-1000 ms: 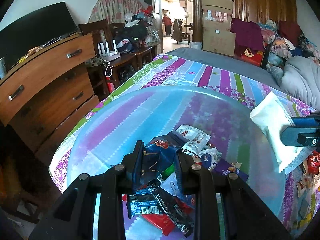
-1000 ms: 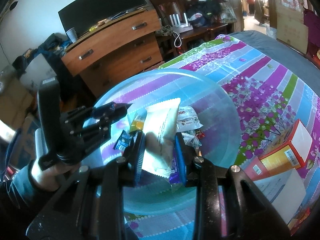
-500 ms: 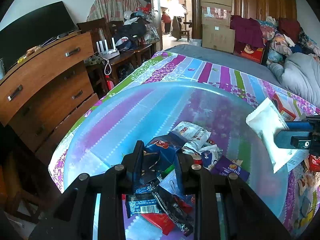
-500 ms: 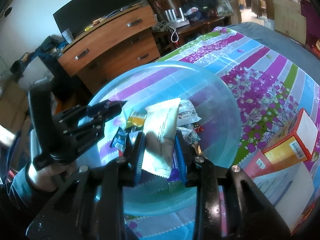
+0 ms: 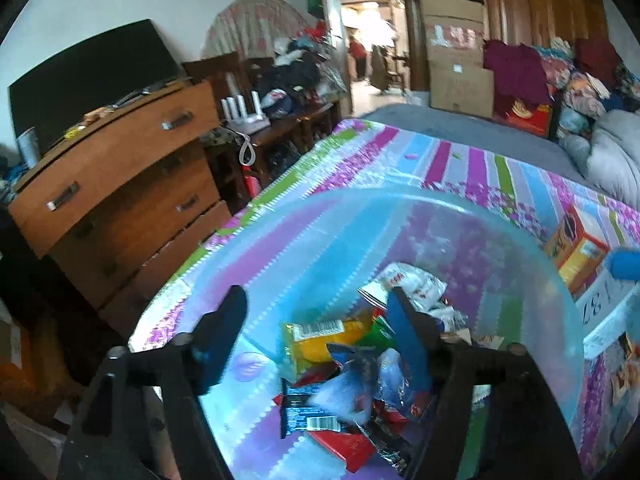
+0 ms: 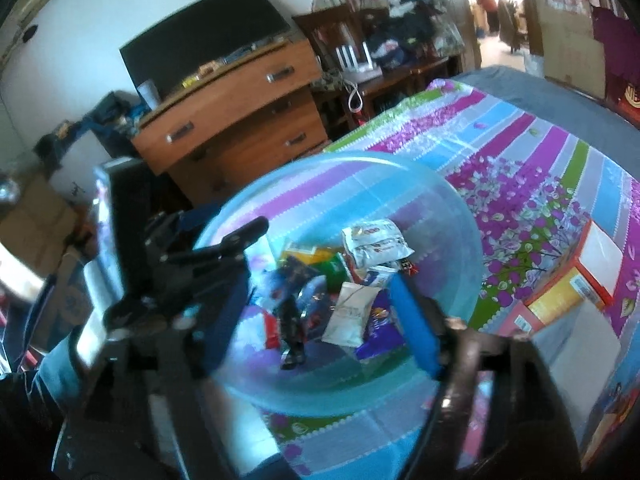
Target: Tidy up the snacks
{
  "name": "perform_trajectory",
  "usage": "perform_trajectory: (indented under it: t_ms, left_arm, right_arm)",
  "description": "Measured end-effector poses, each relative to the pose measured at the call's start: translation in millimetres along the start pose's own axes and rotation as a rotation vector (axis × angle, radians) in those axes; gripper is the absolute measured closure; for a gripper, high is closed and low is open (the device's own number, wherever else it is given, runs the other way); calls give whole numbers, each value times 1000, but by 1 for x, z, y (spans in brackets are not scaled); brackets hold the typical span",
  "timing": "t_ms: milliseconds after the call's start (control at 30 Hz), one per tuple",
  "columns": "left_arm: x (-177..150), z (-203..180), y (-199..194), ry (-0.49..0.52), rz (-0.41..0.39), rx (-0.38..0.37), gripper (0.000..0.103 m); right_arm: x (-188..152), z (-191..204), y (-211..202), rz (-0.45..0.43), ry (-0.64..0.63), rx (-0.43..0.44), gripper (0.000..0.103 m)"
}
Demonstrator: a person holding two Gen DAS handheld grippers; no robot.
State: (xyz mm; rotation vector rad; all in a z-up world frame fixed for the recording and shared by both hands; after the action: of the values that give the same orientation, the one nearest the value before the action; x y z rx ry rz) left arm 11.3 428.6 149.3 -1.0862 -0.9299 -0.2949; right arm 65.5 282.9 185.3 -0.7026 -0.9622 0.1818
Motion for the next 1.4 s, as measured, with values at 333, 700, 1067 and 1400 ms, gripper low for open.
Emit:
perform_trajectory:
  t_ms: [333, 700, 1067, 1400]
  left_arm:
    - [22, -1, -85, -19, -132, -6, 10]
    - [13, -73, -154, 118, -184, -107, 6]
    - [-7, -142, -172, 205, -154, -159, 6]
    - [-3, -166, -195, 251, -189, -177, 6]
  right_arm:
    - [-50, 15, -66, -72, 33, -10, 19]
    - [-137, -18, -126, -56, 146, -116, 15]
    - [-199, -49, -171, -68, 284, -179, 15]
    - [-208, -52, -186, -96, 303, -178, 14]
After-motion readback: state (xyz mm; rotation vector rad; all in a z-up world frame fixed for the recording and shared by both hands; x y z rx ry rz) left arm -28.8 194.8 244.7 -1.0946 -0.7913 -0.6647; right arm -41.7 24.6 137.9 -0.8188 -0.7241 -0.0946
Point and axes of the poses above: each gripper's, at about its wrist camera, not at the fingertips, and y roughly the way its jaws point, z to its left, x to its top, the point moved 8 cm from there along y, roughly the way its jaws point, and after that the axes turned 3 degrees about x, right-handed, at the moved point
